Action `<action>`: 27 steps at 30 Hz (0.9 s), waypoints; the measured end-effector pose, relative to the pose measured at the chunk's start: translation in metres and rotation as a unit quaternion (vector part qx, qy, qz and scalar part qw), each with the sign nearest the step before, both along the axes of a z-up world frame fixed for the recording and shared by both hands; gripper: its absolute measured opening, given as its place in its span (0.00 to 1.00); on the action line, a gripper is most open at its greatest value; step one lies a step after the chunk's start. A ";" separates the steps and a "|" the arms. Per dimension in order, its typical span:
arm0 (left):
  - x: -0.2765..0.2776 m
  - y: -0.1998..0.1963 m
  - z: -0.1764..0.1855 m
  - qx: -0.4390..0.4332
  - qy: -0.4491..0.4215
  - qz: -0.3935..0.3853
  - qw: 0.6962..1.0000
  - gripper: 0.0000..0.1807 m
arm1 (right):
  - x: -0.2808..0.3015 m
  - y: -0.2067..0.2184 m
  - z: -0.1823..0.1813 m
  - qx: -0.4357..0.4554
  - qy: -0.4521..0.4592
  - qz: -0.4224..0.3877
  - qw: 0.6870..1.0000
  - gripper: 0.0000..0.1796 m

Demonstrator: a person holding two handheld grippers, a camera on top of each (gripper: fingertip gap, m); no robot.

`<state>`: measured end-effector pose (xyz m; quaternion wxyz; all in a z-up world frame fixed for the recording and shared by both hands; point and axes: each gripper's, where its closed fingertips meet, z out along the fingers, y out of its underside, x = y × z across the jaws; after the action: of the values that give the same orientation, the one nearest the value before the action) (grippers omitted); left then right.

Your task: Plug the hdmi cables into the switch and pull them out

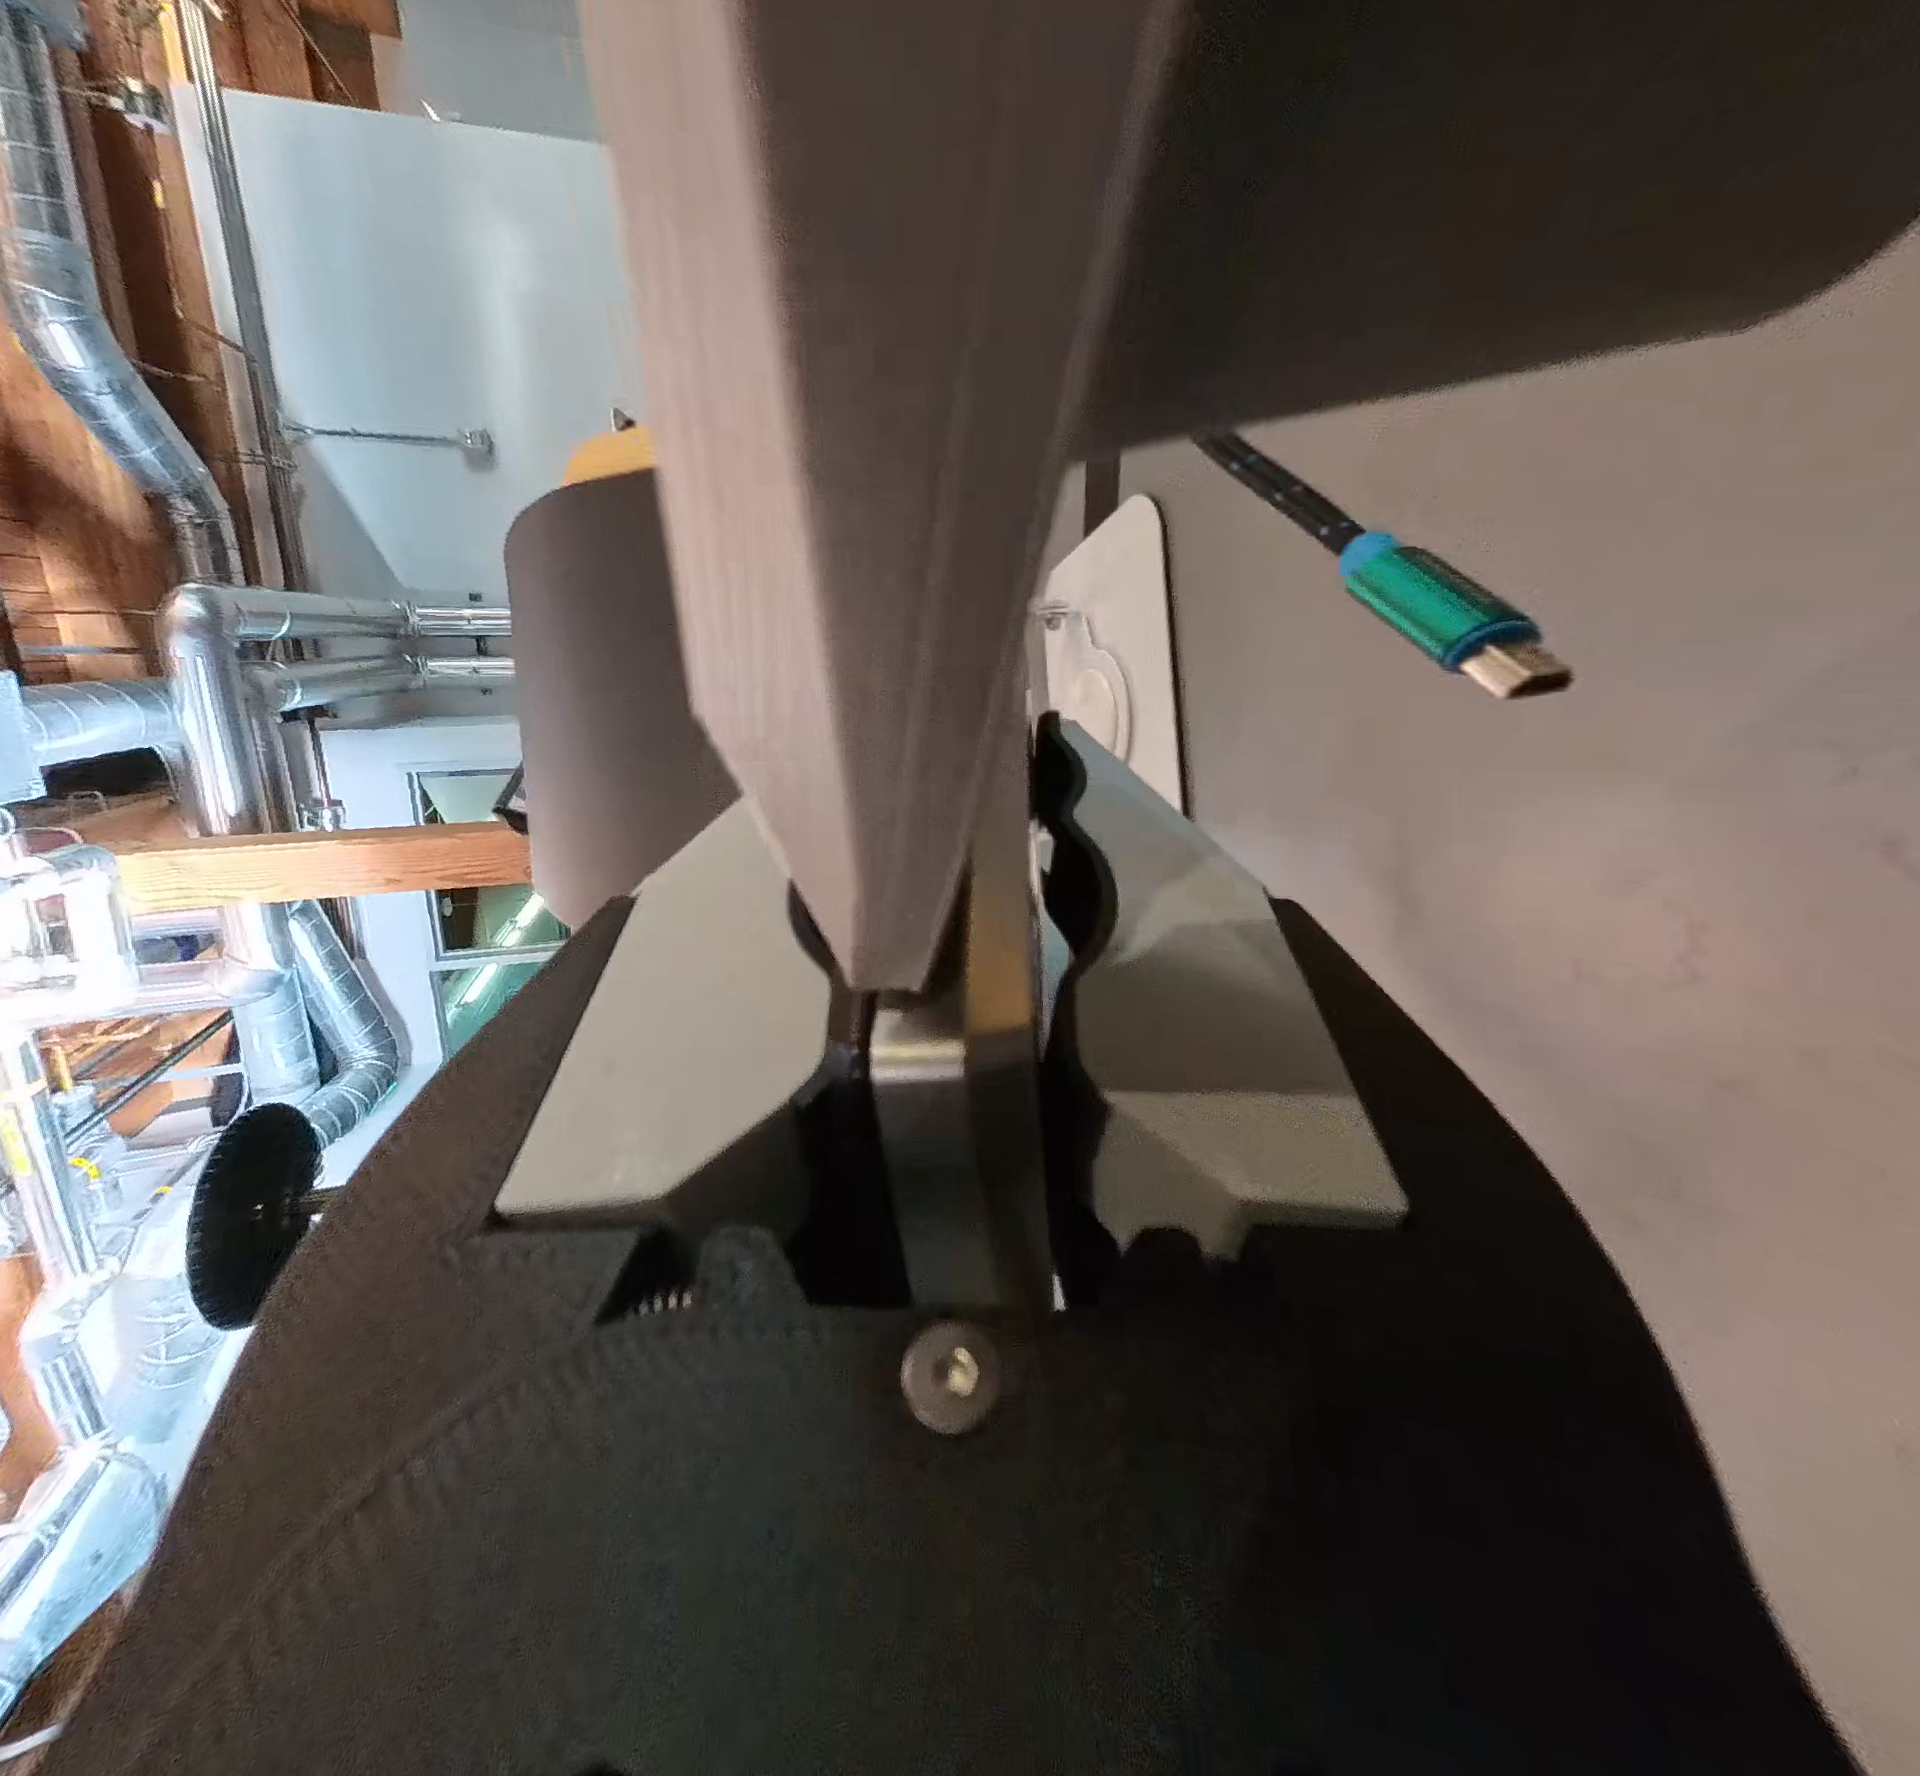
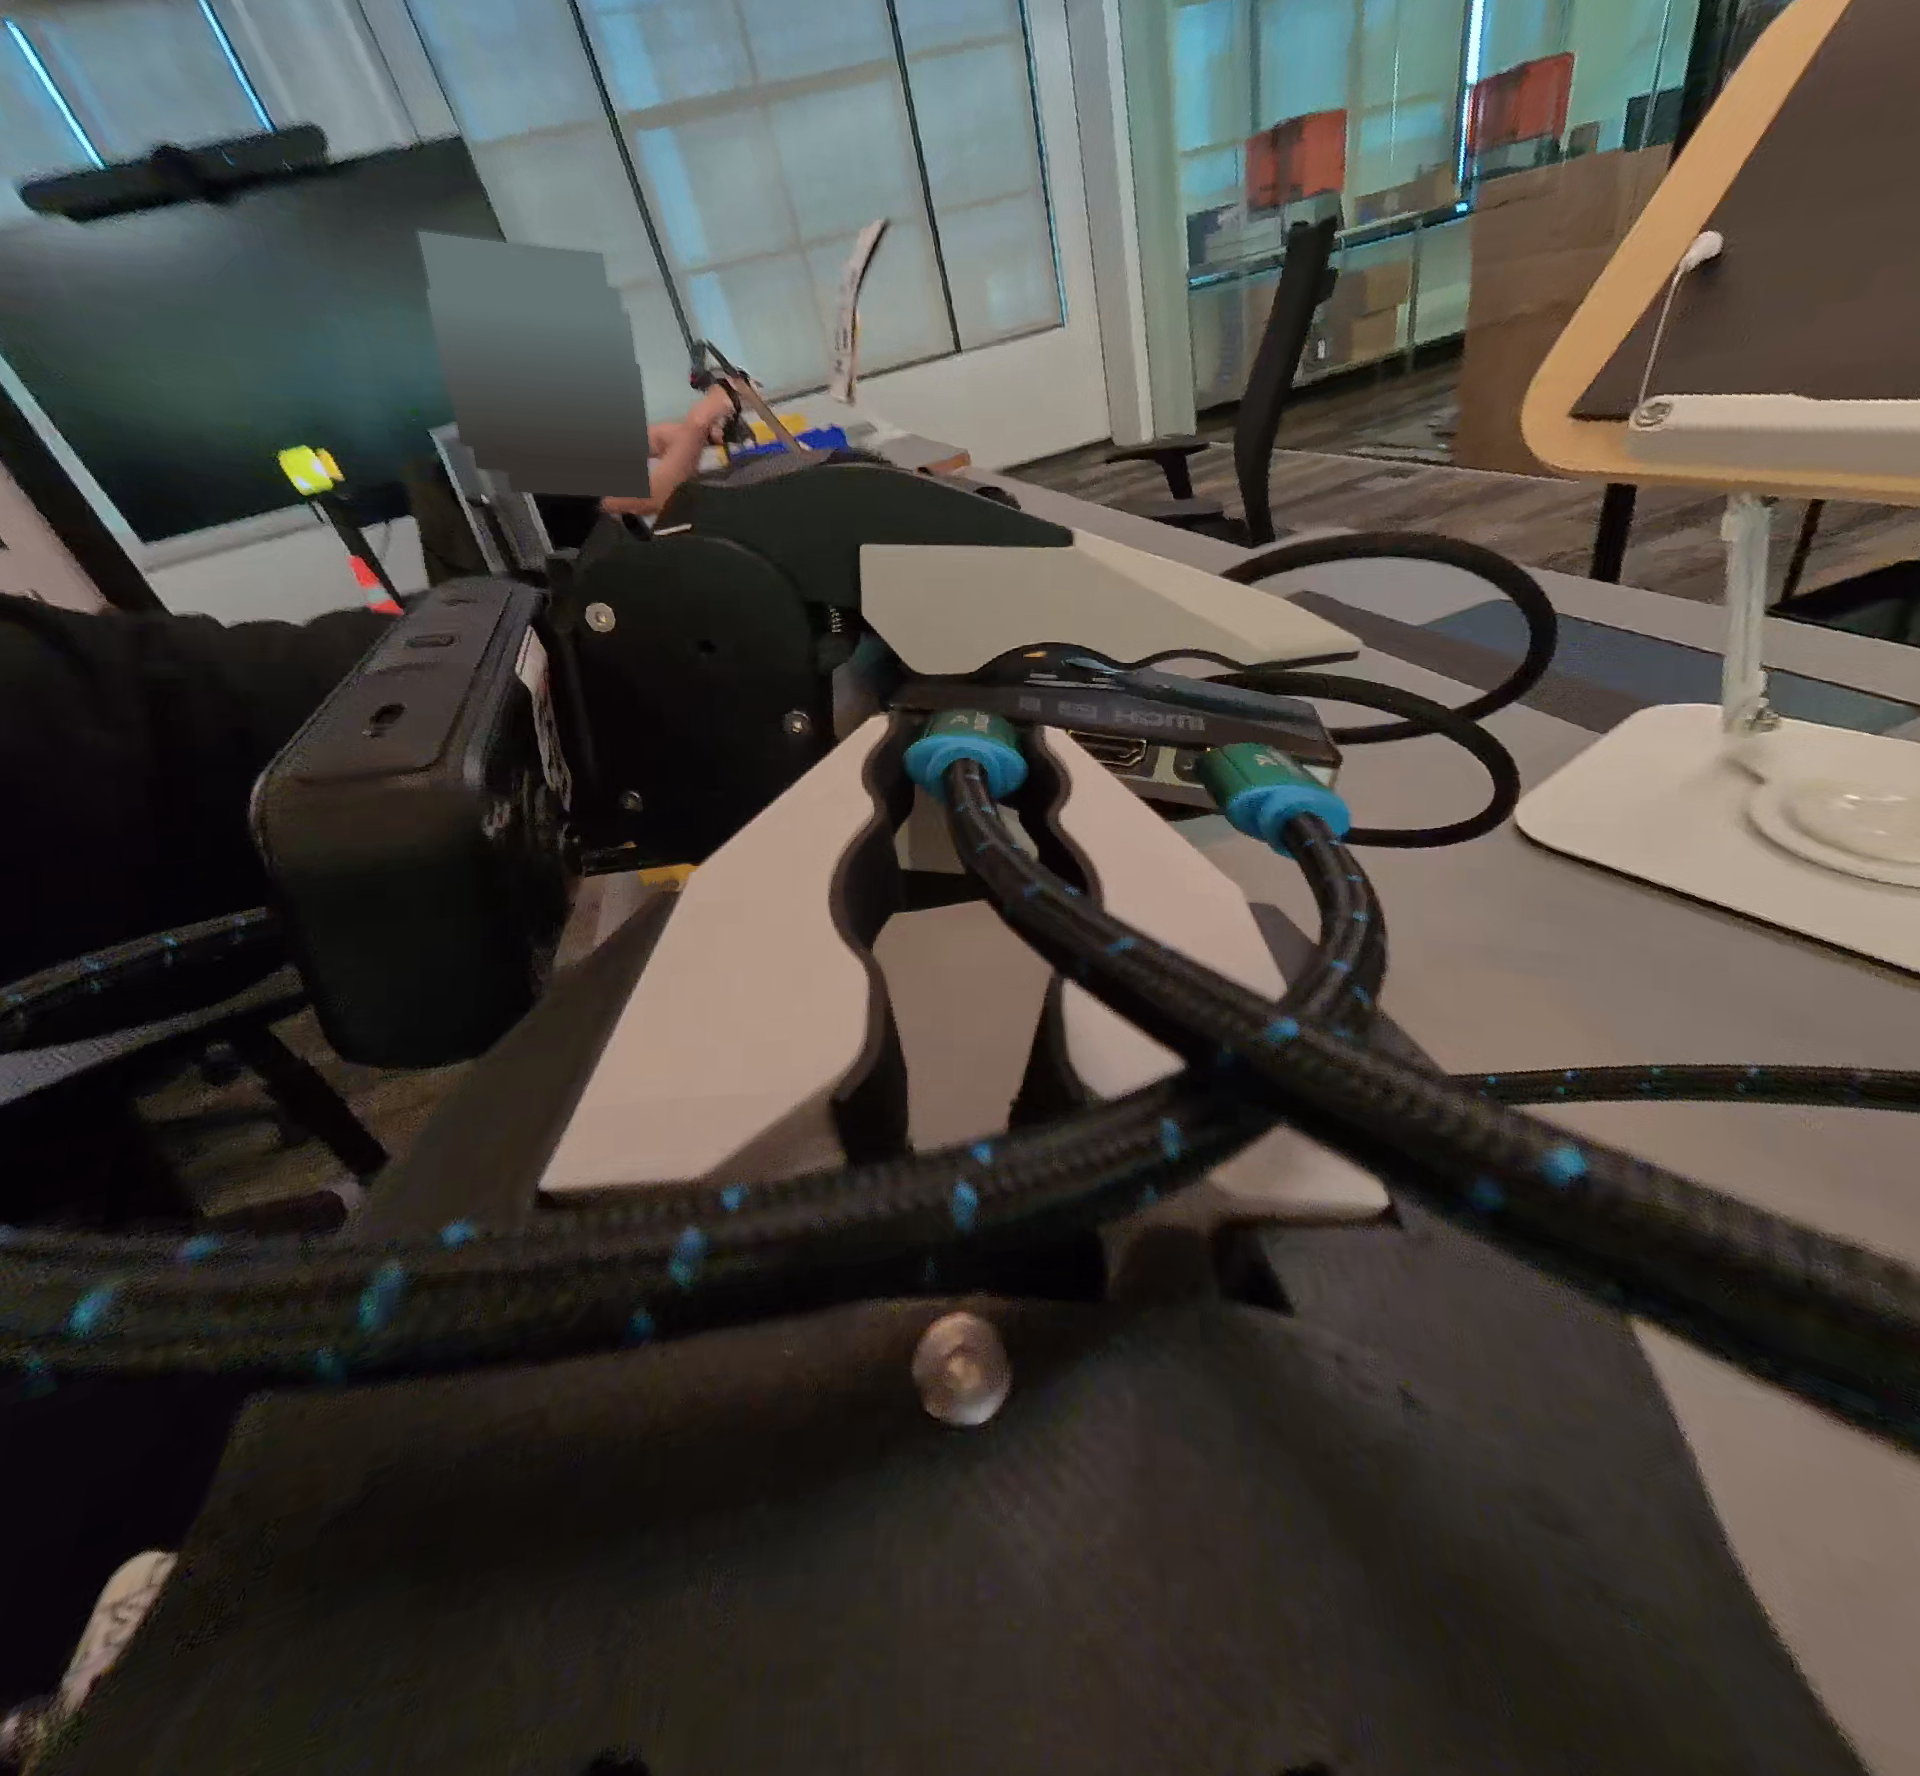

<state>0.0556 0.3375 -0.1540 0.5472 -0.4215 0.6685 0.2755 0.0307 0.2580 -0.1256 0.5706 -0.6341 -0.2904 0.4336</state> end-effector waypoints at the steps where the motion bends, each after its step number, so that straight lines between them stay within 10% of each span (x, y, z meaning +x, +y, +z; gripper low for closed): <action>1: -0.001 0.000 0.001 0.000 -0.001 0.001 1.000 0.17 | 0.000 0.000 0.002 -0.002 0.008 0.000 1.000 0.10; 9: -0.034 0.022 0.007 -0.029 -0.046 0.045 0.997 0.17 | 0.022 0.000 0.025 0.073 -0.060 -0.089 0.992 0.09; 27: -0.139 0.074 -0.002 -0.075 -0.081 0.196 0.974 0.16 | 0.001 0.002 -0.011 -0.014 -0.035 -0.012 0.999 0.09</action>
<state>-0.0830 0.4118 -0.1563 0.5015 -0.6053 0.5450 0.2917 0.0312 0.2598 -0.1364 0.5559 -0.6604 -0.2966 0.4084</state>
